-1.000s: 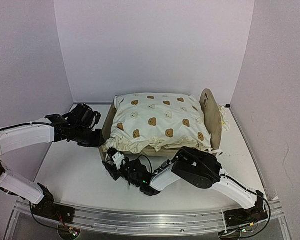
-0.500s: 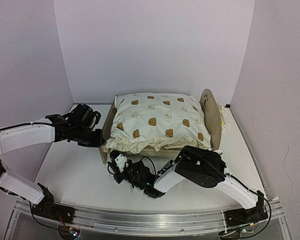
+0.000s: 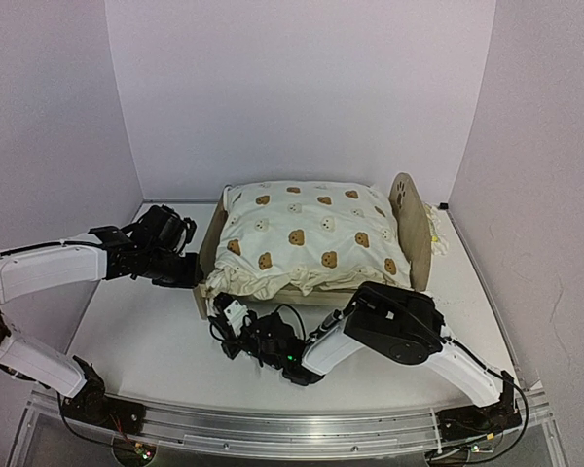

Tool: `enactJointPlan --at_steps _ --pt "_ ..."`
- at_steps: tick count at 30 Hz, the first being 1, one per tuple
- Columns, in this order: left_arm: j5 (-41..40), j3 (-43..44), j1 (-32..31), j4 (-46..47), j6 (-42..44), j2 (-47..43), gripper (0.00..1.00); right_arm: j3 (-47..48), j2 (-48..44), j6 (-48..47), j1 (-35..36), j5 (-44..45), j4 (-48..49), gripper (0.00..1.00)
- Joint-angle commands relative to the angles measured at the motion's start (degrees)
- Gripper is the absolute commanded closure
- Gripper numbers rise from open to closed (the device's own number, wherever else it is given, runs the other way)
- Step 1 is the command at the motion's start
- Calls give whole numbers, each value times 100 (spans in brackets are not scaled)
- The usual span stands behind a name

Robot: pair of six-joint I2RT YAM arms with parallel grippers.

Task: Set up the pet bed

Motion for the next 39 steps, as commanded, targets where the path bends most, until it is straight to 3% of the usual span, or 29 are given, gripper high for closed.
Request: enactJointPlan --at_steps 1,7,11,19,23,30,34,39 --pt "388 -42 -35 1100 -3 -471 100 -292 -806 618 40 -134 70 100" --pt "364 -302 -34 1290 8 -579 98 -672 -1151 1545 40 -399 -73 100" --pt "349 -406 -30 1374 18 -611 91 -733 -1308 2183 45 -670 -301 100" --pt "438 -557 -33 1278 -20 -922 64 -686 -1815 2994 66 -882 -1144 100" --pt "496 -554 -35 1001 -27 -1232 43 -489 -1928 3357 66 -809 -1574 100" --pt "707 -971 -33 630 -227 -1984 22 -466 -1891 3751 68 -385 -1939 100" --pt "859 -1305 -33 438 -452 -2334 19 -593 -1794 3868 66 -228 -1942 100" --pt "1278 -1984 -35 608 -953 -2881 24 -757 -1740 4189 66 -124 -1941 100"
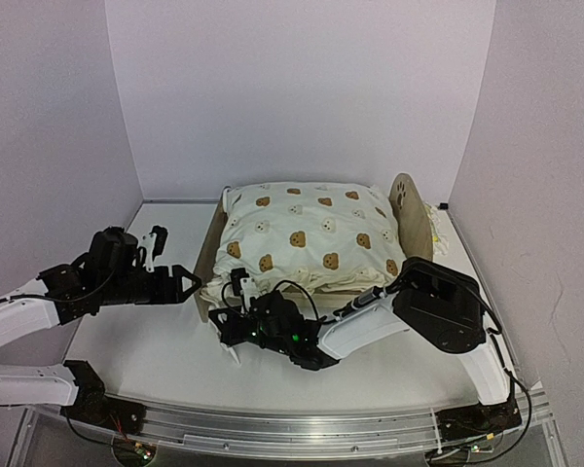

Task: Set up the pet bed

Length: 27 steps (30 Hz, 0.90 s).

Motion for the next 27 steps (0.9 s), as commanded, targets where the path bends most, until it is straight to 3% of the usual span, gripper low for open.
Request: enactJointPlan --at_steps 1,8,27 --pt "489 -557 -19 121 -544 -428 26 -212 -135 433 29 328 20 100" --pt "1214 -1388 -29 1421 -657 63 31 -435 -146 1061 17 1085 -58 100" --pt "2007 -2098 -27 4150 -295 1922 50 -130 4 1852 -50 742 -47 100"
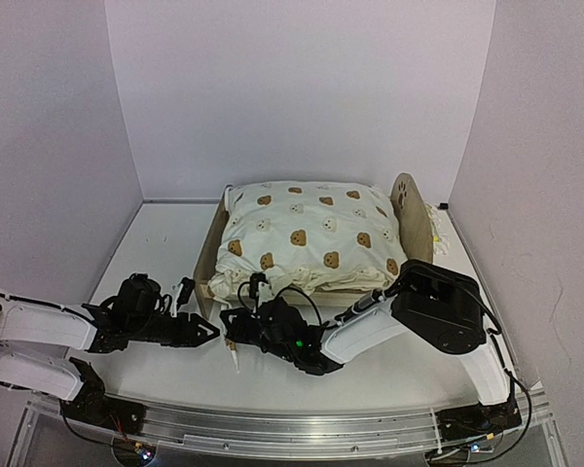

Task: Set up the pet bed

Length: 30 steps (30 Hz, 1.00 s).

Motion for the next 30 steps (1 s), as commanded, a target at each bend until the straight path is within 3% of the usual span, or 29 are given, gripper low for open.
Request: enactJointPlan --at_steps 1,14,22,25,30 --pt "255 -61 -35 896 75 381 50 162 7 277 -70 10 -118 100" --pt "222 -163 -184 2068 143 1335 46 367 137 597 -70 25 -125 100" --pt "-75 -353 -193 2255 128 1157 64 524 144 742 -63 26 -233 100" --pt "-79 -445 -196 2406 115 1061 76 587 181 816 -61 -1 -308 100" --pt "-141 -525 -201 2627 99 1130 77 650 251 931 -58 -43 -340 100"
